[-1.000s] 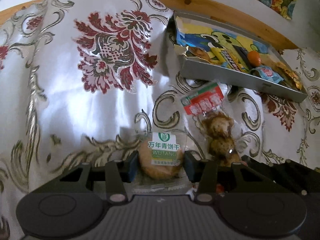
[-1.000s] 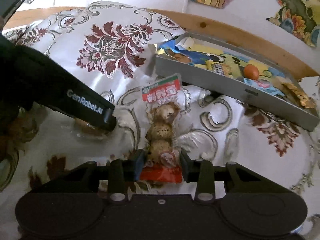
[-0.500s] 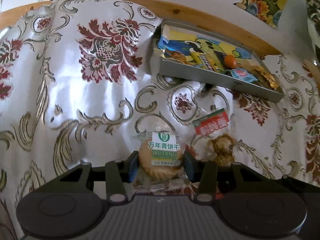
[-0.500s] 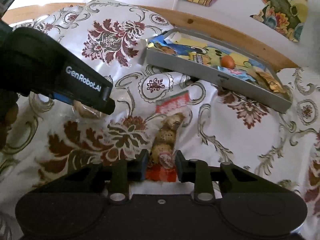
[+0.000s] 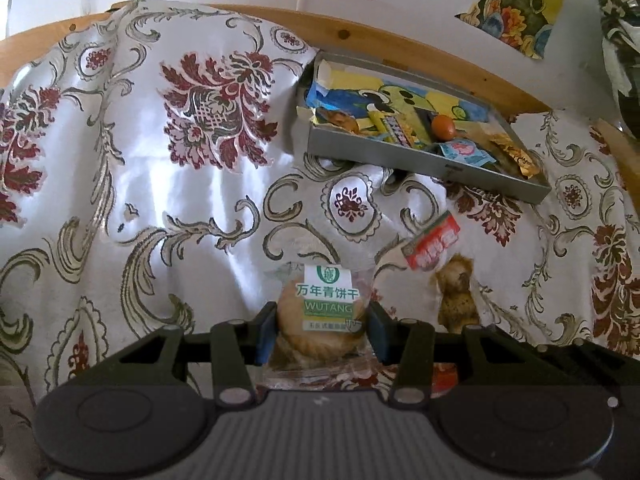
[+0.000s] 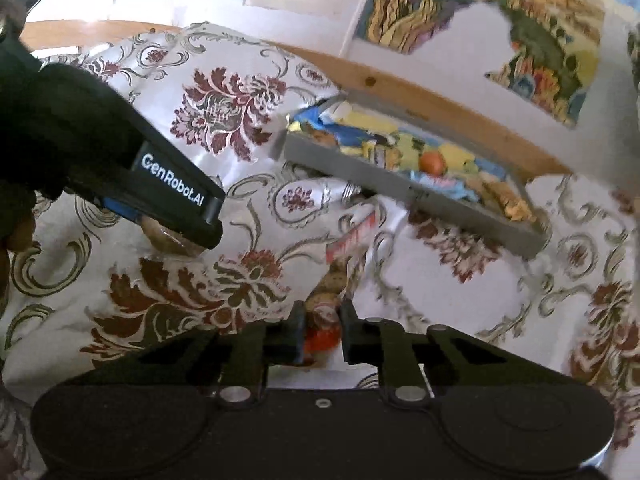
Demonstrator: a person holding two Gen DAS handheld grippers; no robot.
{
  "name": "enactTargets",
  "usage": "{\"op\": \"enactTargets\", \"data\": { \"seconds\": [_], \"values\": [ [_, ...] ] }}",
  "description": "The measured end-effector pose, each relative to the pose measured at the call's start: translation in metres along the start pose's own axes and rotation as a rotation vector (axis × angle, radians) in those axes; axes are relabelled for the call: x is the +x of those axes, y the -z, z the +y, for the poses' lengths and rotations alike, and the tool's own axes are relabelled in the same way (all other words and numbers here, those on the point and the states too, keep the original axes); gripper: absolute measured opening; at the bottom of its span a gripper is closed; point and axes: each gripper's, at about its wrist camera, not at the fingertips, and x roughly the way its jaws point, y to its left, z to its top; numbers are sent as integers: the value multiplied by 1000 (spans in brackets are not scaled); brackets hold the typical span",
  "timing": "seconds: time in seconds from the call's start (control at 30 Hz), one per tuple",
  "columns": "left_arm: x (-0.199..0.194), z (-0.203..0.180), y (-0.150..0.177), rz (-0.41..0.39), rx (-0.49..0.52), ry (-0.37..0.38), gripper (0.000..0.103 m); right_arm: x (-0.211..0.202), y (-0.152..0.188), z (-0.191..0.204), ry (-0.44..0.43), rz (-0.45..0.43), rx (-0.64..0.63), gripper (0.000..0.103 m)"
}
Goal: Organize snacks
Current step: 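Lift the quail-egg packet with right tool toward the tray while left tool carries the biscuit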
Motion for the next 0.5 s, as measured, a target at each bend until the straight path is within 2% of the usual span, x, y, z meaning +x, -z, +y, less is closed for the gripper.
{"op": "enactTargets", "data": {
  "seconds": [0.5],
  "values": [
    [-13, -9, -6, -33, 19, 0, 51, -10, 2, 13, 91, -71, -170, 16]
  ]
}}
